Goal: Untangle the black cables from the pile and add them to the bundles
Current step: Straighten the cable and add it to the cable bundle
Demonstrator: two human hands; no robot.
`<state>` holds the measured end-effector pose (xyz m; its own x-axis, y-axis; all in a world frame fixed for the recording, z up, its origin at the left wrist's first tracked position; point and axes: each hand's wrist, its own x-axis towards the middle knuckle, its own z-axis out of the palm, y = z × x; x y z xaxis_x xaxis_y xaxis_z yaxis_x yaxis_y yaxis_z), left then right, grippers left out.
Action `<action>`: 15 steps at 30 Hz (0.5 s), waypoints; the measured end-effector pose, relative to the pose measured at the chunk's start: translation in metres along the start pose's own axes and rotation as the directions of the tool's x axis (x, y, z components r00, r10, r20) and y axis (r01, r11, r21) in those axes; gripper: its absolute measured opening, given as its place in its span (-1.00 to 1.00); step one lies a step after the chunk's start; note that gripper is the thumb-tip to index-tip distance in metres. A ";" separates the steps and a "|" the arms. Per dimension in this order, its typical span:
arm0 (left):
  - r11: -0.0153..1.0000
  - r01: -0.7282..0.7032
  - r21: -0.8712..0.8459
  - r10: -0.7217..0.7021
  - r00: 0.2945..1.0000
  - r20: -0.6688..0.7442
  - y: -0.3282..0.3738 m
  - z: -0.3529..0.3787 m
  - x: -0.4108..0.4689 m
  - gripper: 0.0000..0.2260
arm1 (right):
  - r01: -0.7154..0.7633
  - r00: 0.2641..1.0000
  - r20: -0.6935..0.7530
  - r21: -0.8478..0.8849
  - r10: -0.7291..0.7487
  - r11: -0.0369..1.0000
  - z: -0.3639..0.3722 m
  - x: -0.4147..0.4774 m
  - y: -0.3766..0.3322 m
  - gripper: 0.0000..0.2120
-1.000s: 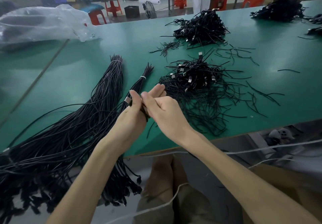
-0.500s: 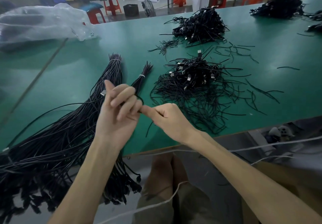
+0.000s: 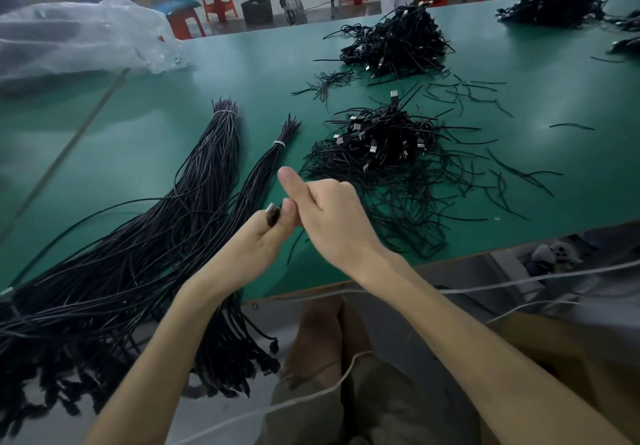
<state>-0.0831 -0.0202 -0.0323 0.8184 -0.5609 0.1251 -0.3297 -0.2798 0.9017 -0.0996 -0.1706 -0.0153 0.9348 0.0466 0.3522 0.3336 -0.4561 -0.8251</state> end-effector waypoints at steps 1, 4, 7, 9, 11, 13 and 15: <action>1.000 -0.015 -0.005 0.014 1.000 -0.028 0.002 0.004 -0.001 -0.60 | 0.007 1.000 -0.009 0.004 -0.007 1.000 0.000 -0.003 0.000 -0.36; 0.987 -0.018 -0.162 0.003 0.996 -0.090 0.005 0.010 0.004 -0.58 | 0.001 1.000 -0.019 0.103 0.001 0.995 0.005 -0.008 0.002 -0.35; 0.942 -0.012 -0.336 -0.052 0.983 -0.179 0.005 0.005 0.008 -0.40 | 0.002 1.000 0.002 0.191 -0.003 0.982 0.013 -0.011 0.006 -0.38; 0.867 -0.036 -0.497 -0.084 0.973 -0.217 0.009 0.003 0.010 -0.41 | -0.014 1.000 0.027 0.203 0.008 0.979 0.019 -0.012 0.010 -0.38; 0.773 -0.068 -0.631 -0.102 0.968 -0.231 0.015 0.002 0.015 -0.47 | -0.045 0.998 0.041 0.200 0.037 0.979 0.023 -0.012 0.017 -0.40; 0.620 -0.091 -0.779 -0.116 0.972 -0.206 0.019 0.000 0.016 -0.52 | -0.084 0.996 0.056 0.154 0.076 0.984 0.024 -0.012 0.023 -0.43; 0.455 -0.104 -0.884 -0.102 0.981 -0.167 0.021 -0.002 0.017 -0.55 | -0.116 0.991 0.082 0.115 0.107 0.987 0.022 -0.010 0.026 -0.47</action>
<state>-0.0751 -0.0340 -0.0101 0.9148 -0.3913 0.1003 0.1814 0.6197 0.7636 -0.0977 -0.1631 -0.0496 0.9719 0.0706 0.2247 0.2350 -0.3535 -0.9054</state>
